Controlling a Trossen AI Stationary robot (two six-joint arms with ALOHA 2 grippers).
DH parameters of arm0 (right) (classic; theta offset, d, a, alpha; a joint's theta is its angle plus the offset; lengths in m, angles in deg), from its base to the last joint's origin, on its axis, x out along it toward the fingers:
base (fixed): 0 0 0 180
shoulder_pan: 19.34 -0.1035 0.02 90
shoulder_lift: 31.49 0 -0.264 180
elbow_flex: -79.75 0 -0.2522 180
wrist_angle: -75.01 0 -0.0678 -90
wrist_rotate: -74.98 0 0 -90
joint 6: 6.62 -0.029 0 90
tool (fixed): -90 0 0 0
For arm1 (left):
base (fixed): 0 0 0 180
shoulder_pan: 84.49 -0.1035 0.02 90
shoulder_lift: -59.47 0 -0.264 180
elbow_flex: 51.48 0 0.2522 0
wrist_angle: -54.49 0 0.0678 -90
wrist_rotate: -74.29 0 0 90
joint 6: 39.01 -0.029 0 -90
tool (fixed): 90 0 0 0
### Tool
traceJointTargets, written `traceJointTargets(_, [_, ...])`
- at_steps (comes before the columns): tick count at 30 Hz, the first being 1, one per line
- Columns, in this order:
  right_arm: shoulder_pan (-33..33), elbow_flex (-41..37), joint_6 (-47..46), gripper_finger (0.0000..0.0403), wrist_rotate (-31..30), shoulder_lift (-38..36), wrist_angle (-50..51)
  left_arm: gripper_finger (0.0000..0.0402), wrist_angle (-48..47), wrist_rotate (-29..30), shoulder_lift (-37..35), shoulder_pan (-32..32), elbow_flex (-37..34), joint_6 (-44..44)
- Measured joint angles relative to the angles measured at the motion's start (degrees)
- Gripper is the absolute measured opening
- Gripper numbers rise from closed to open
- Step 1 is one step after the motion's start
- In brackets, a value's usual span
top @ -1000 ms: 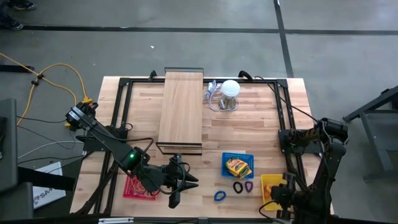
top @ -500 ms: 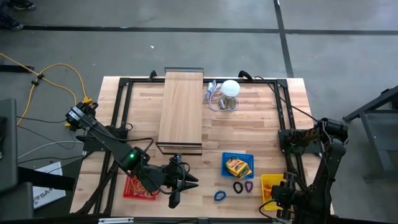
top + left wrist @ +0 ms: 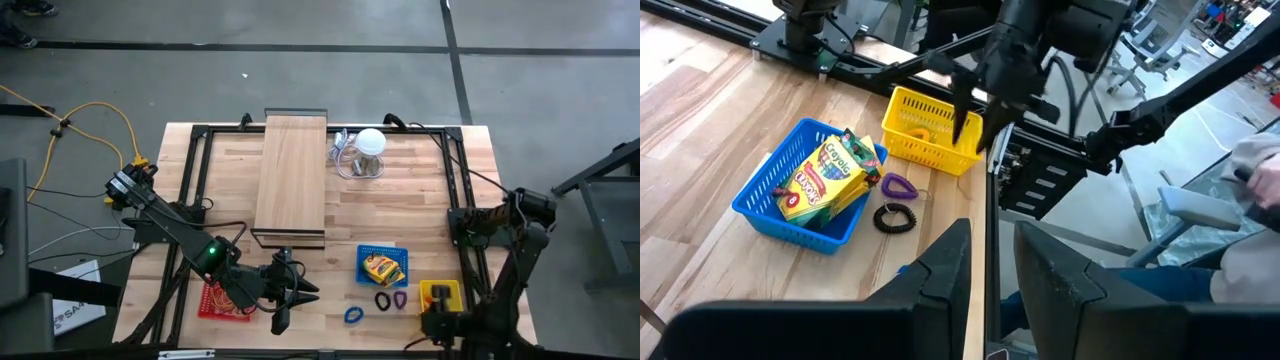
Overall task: Pick & Place Office Desk Supplies
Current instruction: Put the blue spiral keychain into the yellow bin
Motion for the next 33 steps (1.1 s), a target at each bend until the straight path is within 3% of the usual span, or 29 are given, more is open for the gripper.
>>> traceJointTargets(10, [8.62, 0.00, 24.29, 0.0148, 0.25, 0.00, -11.58, 0.0077, -0.02, 0.00, 0.00, 0.00, 0.00, 0.00])
traceJointTargets(14, [11.85, 0.00, 31.46, 0.0148, 3.07, 0.00, -15.13, 0.0077, -0.01, 0.00, 0.00, 0.00, 0.01, 0.00])
traceJointTargets(18, [14.37, 0.00, 35.41, 0.0148, 7.11, 0.00, -17.40, 0.0077, -0.02, 0.00, 0.00, 0.00, 0.00, 0.00])
traceJointTargets(26, [16.28, 0.00, 39.44, 0.0148, 8.46, 0.30, -20.04, 0.0077, -0.01, 0.00, 0.00, 0.00, 0.02, 0.00])
traceJointTargets(33, [20.00, 0.02, 46.14, 0.0148, 13.60, 4.92, -27.73, 0.0077, 0.00, 0.00, -0.02, 0.00, 0.00, 0.00])
